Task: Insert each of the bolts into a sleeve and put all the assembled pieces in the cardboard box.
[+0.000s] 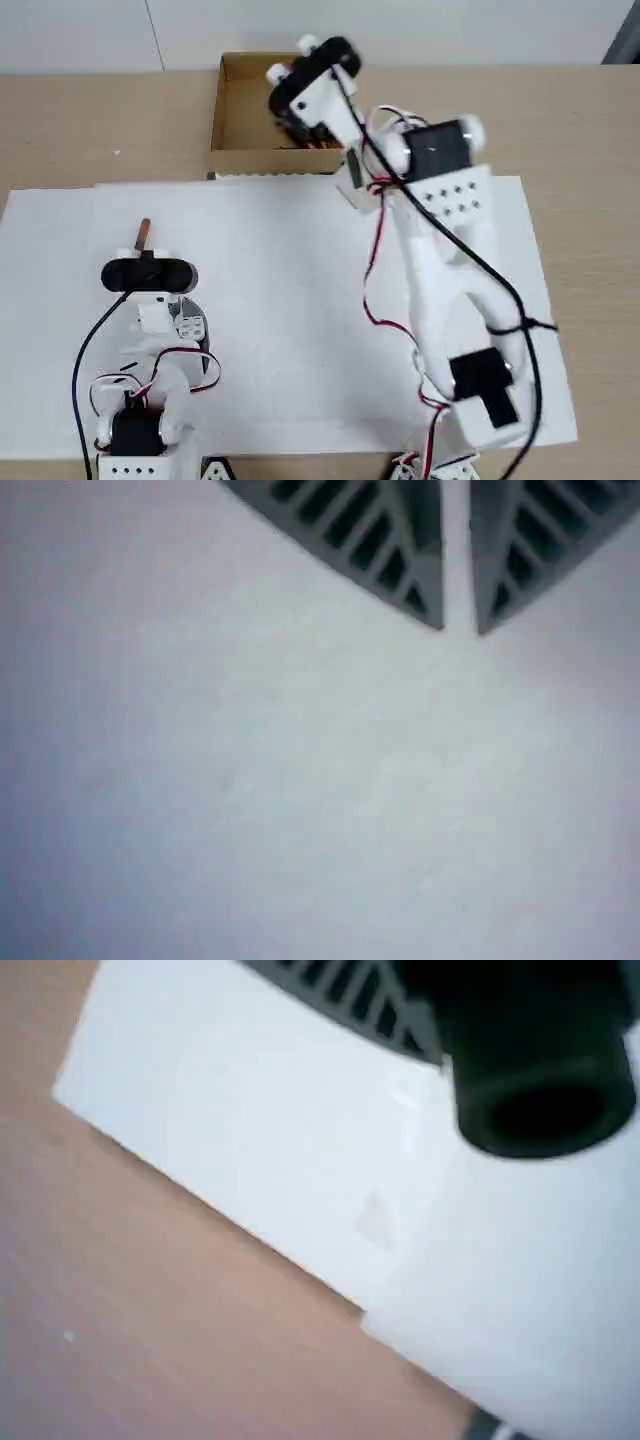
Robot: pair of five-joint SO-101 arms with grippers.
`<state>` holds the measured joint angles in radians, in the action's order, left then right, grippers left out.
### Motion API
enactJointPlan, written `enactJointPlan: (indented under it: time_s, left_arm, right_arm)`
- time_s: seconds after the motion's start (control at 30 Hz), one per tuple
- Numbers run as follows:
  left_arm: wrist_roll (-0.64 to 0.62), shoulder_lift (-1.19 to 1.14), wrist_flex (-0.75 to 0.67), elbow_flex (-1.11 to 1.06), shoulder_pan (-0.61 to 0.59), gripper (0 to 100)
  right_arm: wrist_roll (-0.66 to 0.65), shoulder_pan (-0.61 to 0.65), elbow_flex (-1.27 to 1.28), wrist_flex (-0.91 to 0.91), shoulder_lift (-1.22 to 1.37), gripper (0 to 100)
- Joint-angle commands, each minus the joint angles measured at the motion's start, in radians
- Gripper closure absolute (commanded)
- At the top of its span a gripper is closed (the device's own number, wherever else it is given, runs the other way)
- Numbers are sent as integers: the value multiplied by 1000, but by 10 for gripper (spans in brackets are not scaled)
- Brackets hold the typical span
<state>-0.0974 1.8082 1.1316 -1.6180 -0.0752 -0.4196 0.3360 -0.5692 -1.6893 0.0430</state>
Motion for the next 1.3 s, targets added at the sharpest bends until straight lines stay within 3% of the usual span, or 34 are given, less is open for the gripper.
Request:
enactJointPlan:
  time_s: [0.0, 0.23, 0.47, 0.7, 0.87, 1.27]
  left_arm:
    - [-6, 8, 2, 10, -6, 994]
    - [2, 8, 2, 10, -11, 994]
    - [29, 5, -9, 111, -140, 994]
    - [28, 5, 124, 259, -150, 994]
    - [29, -8, 137, 341, -149, 994]
    - [28, -586, 160, 759, -149, 994]
  right_arm:
    - [49, -31, -49, -30, -125, 995]
    - [72, -35, 161, -33, -354, 995]
    - [72, -117, 502, -25, -588, 995]
    - [66, -213, 740, 4, -728, 995]
    - [66, -225, 844, 4, -783, 995]
    - [69, -226, 962, 47, -832, 995]
